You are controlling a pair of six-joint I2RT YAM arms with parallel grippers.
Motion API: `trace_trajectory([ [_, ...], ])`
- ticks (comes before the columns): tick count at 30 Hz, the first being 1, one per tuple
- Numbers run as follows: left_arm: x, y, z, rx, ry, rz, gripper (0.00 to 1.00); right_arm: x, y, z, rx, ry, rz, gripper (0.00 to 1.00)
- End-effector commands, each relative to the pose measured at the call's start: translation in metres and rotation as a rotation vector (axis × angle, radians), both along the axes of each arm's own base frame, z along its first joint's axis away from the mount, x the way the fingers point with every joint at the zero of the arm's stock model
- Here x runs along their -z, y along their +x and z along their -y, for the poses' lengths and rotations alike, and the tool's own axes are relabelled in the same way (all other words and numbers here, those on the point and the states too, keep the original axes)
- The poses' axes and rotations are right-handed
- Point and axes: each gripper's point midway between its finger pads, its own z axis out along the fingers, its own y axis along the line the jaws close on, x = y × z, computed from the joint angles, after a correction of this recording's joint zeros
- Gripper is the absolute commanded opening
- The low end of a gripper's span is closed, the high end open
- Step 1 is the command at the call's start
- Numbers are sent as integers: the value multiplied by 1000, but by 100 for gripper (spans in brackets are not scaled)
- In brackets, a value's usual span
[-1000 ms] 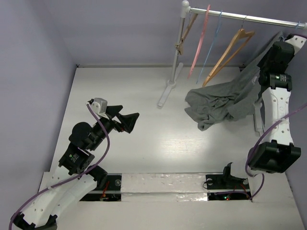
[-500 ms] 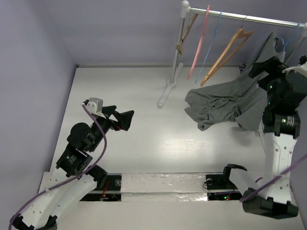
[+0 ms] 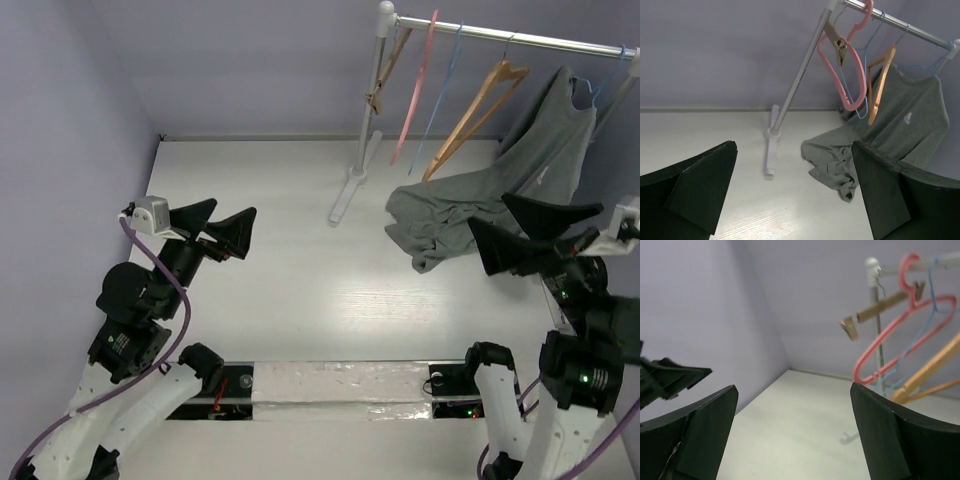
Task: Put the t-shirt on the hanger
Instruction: Reset both arms
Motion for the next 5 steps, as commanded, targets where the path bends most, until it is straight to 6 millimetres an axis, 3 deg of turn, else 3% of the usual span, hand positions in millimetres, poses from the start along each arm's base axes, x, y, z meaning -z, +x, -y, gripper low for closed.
trace_trajectory([
  [1,-33,-9,-10,-18,-71,76,99,-20,-34,-16,-49,-86,112,100],
  [5,-26,-3,-6,-19,-74,45,99,-14,-32,-15,-46,-84,91,100],
])
